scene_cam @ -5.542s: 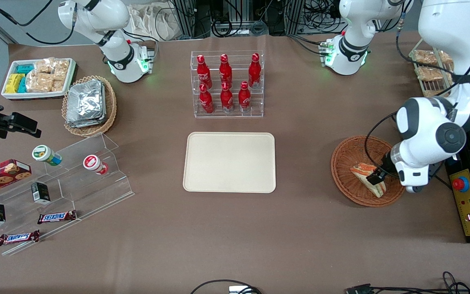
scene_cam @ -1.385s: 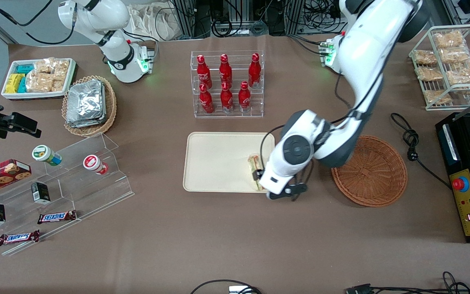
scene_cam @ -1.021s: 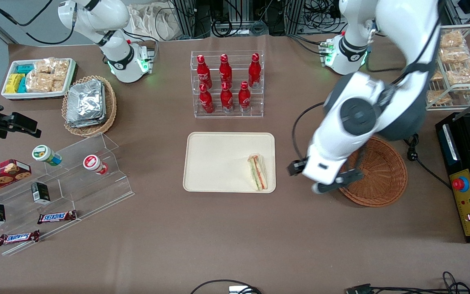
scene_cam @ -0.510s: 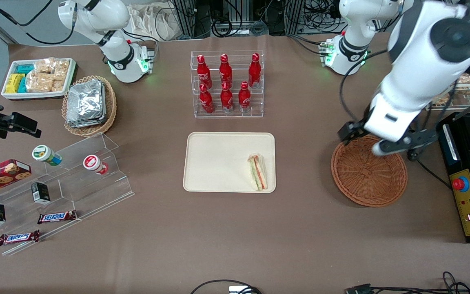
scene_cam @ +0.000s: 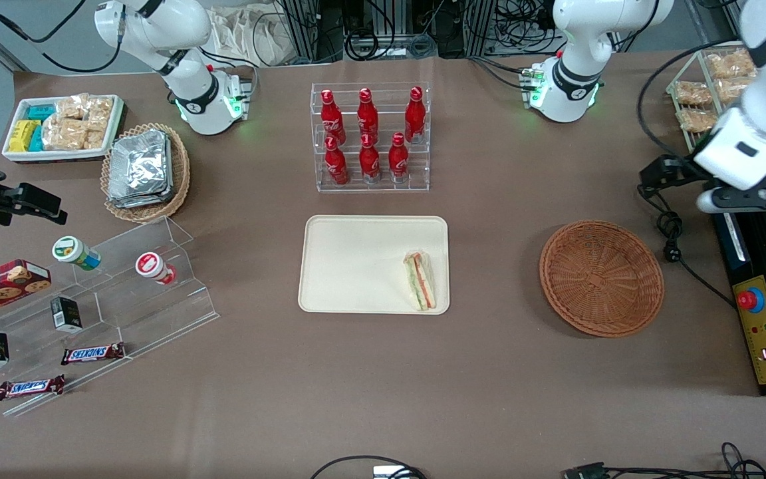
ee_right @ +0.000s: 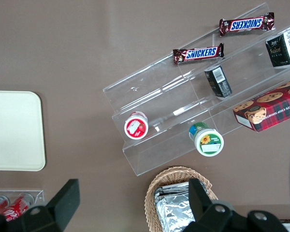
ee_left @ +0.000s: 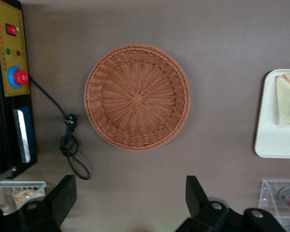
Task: Place sandwich from basket to tray
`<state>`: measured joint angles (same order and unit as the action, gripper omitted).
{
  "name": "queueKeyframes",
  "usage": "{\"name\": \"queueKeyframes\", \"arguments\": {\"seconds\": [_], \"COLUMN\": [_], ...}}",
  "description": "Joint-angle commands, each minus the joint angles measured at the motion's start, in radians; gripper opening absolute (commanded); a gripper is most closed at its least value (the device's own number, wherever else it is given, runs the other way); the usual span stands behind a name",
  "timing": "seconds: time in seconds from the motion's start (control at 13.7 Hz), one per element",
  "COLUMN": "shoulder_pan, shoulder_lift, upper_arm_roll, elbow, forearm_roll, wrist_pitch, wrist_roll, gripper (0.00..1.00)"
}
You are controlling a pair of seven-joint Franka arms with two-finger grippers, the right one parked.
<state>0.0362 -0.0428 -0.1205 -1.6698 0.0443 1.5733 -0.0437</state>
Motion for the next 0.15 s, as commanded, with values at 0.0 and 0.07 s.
{"name": "queueKeyframes", "arguments": {"seconds": [0.0,0.07], "shoulder_pan": [0.001,0.001], "shoulder_lift": [0.056,0.081], "upper_arm_roll": [0.009,0.009], "elbow": [0.109,0.140], "forearm_roll": [0.005,0.005], "wrist_pitch": [-0.055,-0.062], "wrist_roll": [0.124,0.139], "gripper": [1.00,1.00]}}
